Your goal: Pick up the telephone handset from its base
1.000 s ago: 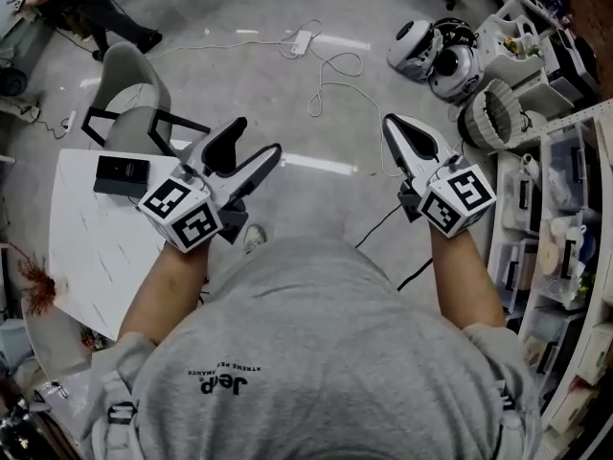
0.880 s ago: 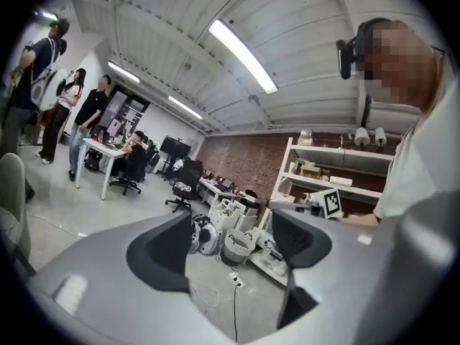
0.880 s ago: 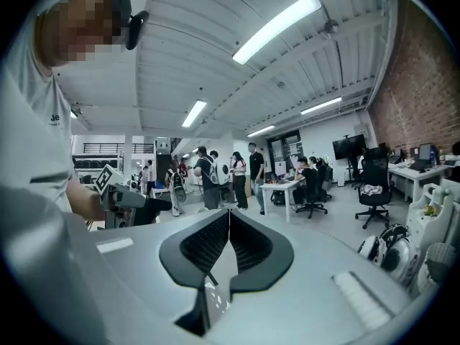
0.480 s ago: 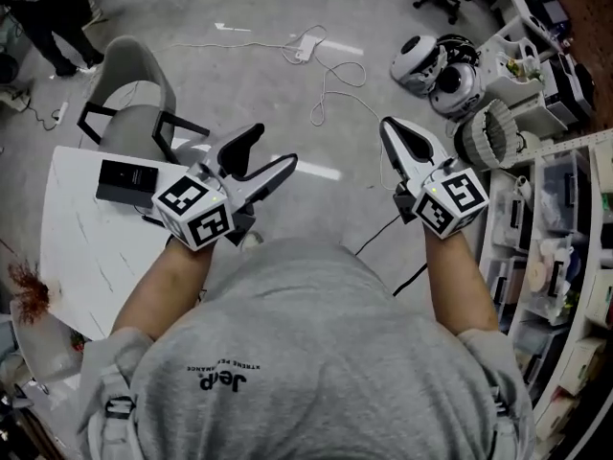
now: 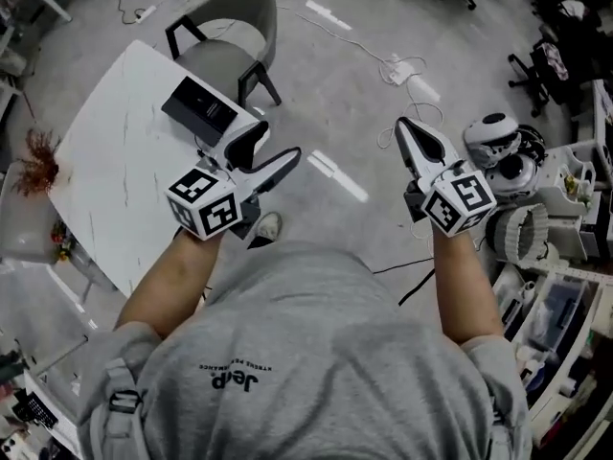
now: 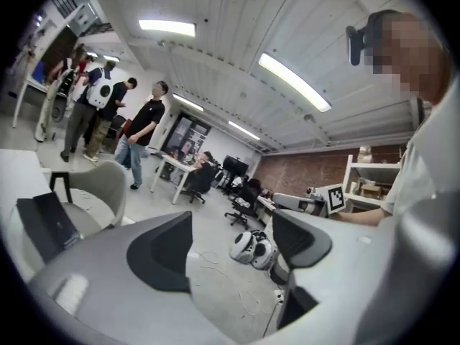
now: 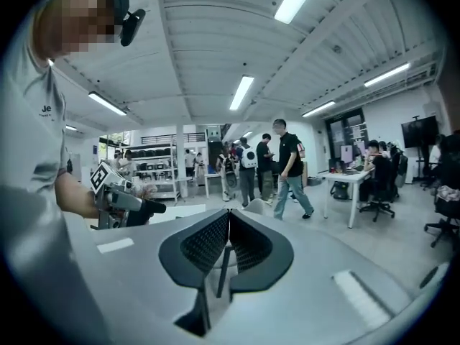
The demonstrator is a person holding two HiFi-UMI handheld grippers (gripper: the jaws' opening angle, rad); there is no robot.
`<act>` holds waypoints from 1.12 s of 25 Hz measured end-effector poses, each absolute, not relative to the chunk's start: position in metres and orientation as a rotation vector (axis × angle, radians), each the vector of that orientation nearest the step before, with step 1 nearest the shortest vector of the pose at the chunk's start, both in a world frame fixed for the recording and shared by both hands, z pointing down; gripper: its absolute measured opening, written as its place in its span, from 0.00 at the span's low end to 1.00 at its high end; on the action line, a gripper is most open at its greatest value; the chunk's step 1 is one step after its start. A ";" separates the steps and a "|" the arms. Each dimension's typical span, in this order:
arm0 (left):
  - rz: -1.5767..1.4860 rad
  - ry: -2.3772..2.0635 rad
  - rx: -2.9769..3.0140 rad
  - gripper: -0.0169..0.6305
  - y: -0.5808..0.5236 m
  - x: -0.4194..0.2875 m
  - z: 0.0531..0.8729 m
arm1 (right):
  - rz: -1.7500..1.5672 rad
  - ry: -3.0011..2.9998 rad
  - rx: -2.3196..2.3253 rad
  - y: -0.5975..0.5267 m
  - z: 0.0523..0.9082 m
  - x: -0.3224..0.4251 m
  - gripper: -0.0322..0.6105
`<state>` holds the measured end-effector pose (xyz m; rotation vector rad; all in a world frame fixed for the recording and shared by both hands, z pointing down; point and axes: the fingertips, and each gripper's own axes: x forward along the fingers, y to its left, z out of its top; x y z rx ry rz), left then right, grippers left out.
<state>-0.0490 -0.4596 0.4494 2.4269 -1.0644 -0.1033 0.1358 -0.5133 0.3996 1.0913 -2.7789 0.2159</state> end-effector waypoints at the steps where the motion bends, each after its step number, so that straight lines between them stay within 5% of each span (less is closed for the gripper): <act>1: -0.117 -1.117 2.387 0.62 -0.463 -0.071 0.459 | 0.220 -2.787 1.043 -0.522 0.407 0.116 0.06; 13: -0.206 -1.504 1.846 0.62 -0.460 -0.272 0.572 | 0.246 -2.800 0.597 -0.543 0.449 -0.062 0.06; 28: -0.240 -1.335 1.604 0.61 -0.516 -0.302 0.671 | 0.354 -2.702 0.610 -0.560 0.510 -0.087 0.06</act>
